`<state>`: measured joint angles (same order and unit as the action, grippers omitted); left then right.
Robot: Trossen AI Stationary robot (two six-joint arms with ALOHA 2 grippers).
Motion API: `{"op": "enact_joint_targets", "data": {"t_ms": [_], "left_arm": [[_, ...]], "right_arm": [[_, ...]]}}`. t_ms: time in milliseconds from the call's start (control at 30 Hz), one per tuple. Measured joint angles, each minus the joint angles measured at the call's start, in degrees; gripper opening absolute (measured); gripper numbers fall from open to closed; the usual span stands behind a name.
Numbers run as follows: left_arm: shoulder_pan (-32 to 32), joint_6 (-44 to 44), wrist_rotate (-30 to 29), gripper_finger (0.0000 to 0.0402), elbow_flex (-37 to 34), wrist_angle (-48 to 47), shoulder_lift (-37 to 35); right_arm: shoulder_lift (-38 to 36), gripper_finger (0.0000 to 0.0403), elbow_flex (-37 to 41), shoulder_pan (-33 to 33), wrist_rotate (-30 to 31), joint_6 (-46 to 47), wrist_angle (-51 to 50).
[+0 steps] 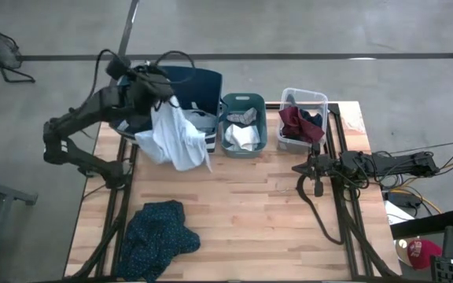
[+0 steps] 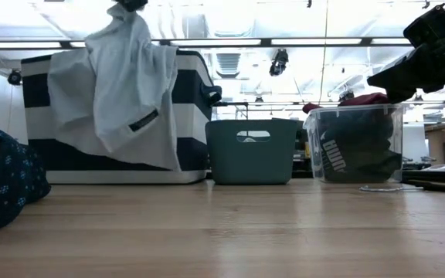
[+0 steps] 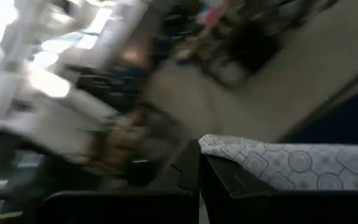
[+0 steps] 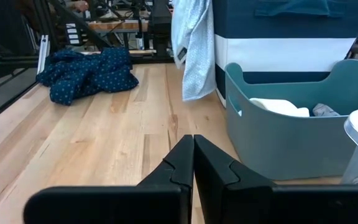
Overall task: Pick & Place Cloths
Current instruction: Put the light blue polo shirt into the blue bin
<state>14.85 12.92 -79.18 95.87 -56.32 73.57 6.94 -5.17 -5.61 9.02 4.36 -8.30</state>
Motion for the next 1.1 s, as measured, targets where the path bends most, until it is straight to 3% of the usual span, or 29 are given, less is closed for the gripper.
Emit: {"op": "enact_joint_targets", "data": {"t_ms": [100, 433, 700, 1000, 1100], "left_arm": [[1.13, -4.19, 7.58, 0.0015, -0.51, -0.09, 0.42], [-0.51, -11.75, 8.37, 0.0103, -0.54, -1.94, 0.0], [-1.9, -23.71, 15.75, 0.0189, -0.51, -7.72, -4.11], [-8.19, -30.77, 20.23, 0.0242, -0.51, -11.94, -8.1], [-11.65, -37.05, 23.78, 0.0247, -0.97, -16.74, -8.31]], "right_arm": [[0.0, 0.0008, 0.0, 0.0, -0.01, -0.01, 0.0], [0.0, 0.0008, 0.0, -0.02, -0.01, -0.02, 0.01], [0.0, 0.0008, 0.0, -0.02, -0.01, 0.06, 0.01], [0.0, 0.0008, 0.0, -0.01, -0.01, 0.06, 0.01], [0.0, 0.0008, 0.0, 0.0, -0.01, -0.01, 0.01]]}}
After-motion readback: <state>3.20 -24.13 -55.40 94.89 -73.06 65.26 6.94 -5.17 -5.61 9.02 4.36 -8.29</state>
